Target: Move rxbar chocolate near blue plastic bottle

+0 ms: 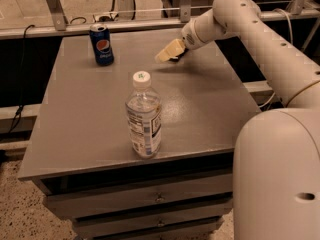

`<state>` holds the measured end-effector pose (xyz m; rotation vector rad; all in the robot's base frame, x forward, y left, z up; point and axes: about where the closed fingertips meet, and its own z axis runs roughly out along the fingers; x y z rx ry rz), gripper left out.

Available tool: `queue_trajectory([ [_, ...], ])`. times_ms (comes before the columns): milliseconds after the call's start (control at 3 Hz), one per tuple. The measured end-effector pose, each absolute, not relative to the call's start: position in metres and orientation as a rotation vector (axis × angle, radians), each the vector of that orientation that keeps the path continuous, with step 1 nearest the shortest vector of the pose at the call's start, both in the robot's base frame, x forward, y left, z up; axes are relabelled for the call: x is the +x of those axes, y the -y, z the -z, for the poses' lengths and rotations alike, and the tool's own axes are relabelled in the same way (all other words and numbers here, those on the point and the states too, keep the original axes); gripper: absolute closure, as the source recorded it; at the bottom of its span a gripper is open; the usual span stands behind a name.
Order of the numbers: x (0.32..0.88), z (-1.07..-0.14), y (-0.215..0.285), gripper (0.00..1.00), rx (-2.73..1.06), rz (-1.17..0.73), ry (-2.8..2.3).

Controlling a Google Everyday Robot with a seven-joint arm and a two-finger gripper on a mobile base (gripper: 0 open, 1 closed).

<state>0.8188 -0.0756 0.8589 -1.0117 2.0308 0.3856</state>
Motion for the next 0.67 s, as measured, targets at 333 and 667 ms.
queue_trajectory([
  [333, 0.8340, -0.8499, 0.0790, 0.00, -0.988, -0.371, -2.039],
  [667, 0.8431, -0.8465, 0.0862, 0.00, -0.983, -0.345, -2.045],
])
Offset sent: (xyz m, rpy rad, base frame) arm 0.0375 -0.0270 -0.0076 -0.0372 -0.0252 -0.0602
